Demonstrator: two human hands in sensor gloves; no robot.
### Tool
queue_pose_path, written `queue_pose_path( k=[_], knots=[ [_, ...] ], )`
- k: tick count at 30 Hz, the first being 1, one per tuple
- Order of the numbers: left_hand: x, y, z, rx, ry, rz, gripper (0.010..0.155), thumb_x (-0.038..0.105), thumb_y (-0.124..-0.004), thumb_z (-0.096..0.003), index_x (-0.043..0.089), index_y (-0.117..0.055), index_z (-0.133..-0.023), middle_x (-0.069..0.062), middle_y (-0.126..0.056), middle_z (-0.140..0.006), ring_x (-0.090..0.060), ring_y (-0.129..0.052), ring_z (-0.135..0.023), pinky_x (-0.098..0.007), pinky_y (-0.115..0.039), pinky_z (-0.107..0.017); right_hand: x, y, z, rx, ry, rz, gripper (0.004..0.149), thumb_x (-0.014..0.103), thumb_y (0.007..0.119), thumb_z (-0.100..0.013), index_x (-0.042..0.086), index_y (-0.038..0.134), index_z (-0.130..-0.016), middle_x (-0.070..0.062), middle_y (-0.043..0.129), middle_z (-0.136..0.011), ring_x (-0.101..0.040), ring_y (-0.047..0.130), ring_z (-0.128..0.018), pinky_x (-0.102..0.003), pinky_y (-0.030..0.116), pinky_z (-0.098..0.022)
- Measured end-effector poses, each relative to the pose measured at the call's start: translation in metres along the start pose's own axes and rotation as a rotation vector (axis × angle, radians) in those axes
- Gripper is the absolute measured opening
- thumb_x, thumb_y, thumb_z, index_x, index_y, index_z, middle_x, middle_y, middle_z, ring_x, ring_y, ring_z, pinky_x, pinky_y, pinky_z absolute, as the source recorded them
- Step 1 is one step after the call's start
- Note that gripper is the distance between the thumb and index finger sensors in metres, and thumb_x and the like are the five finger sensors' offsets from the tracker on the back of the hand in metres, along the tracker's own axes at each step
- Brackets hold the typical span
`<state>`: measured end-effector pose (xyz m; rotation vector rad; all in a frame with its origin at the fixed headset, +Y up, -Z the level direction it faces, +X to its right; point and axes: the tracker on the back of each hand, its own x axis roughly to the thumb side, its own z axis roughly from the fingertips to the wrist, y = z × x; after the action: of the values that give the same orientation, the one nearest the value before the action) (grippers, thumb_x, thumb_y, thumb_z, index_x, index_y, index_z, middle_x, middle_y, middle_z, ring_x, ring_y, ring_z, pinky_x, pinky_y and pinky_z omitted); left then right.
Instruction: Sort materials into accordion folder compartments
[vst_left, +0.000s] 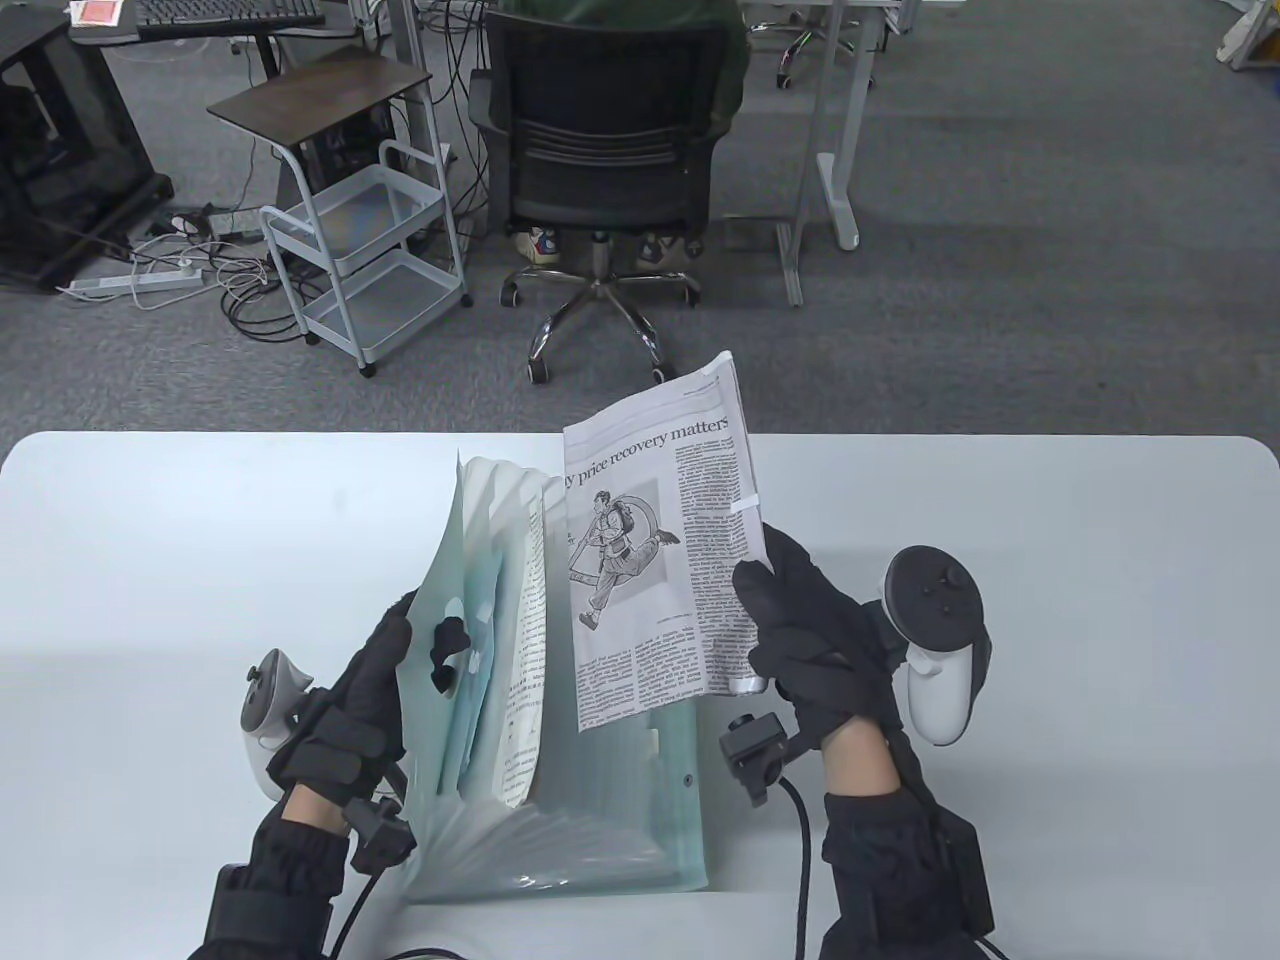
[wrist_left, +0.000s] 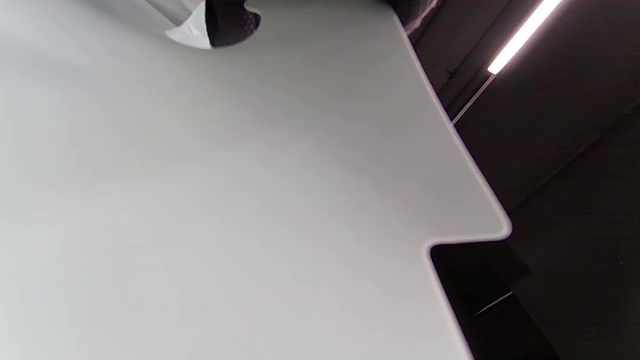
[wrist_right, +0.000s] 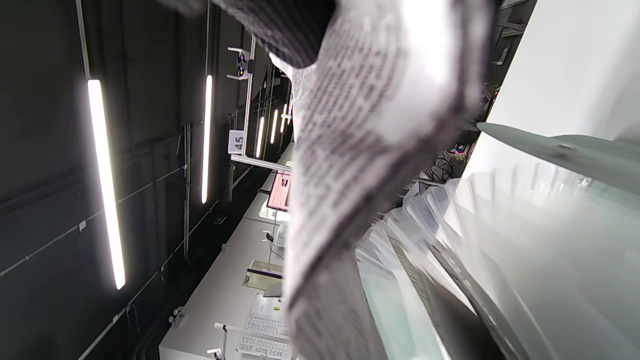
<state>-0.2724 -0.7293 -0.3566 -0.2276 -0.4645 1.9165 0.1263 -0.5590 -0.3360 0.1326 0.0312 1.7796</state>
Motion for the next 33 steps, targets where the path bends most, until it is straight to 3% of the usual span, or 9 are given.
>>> queue_pose_path(
  k=[11, 17, 33],
  knots=[
    [0.000, 0.000, 0.000, 0.000, 0.001, 0.000, 0.070, 0.046, -0.053, -0.0754, 0.006, -0.022, -0.124, -0.023, -0.053, -0.115, -0.056, -0.013, -0.116, -0.070, -0.017, -0.072, -0.018, 0.015, 0.011, -0.015, -0.012, 0.074, 0.048, 0.011, 0.058, -0.065, -0.003, 0.050, -0.110, -0.028, 0.079, -0.096, -0.021, 0.107, -0.054, -0.032, 0.093, -0.038],
    [0.000, 0.000, 0.000, -0.001, 0.003, -0.005, 0.070, 0.046, -0.053, -0.0754, 0.006, -0.022, -0.124, -0.023, -0.053, -0.115, -0.056, -0.013, -0.116, -0.070, -0.017, -0.072, -0.014, 0.024, 0.017, -0.022, -0.034, 0.227, 0.049, 0.011, 0.058, -0.065, -0.004, 0.049, -0.110, -0.029, 0.078, -0.095, -0.022, 0.107, -0.055, -0.033, 0.093, -0.038],
    [-0.001, 0.000, 0.000, 0.001, 0.002, -0.006, 0.070, 0.046, -0.053, -0.0753, 0.006, -0.022, -0.124, -0.023, -0.053, -0.115, -0.055, -0.013, -0.116, -0.070, -0.017, -0.072, -0.012, 0.018, 0.021, 0.048, -0.022, 0.121, 0.049, 0.010, 0.058, -0.065, -0.007, 0.048, -0.110, -0.031, 0.077, -0.095, -0.022, 0.107, -0.055, -0.033, 0.094, -0.038]
  ],
)
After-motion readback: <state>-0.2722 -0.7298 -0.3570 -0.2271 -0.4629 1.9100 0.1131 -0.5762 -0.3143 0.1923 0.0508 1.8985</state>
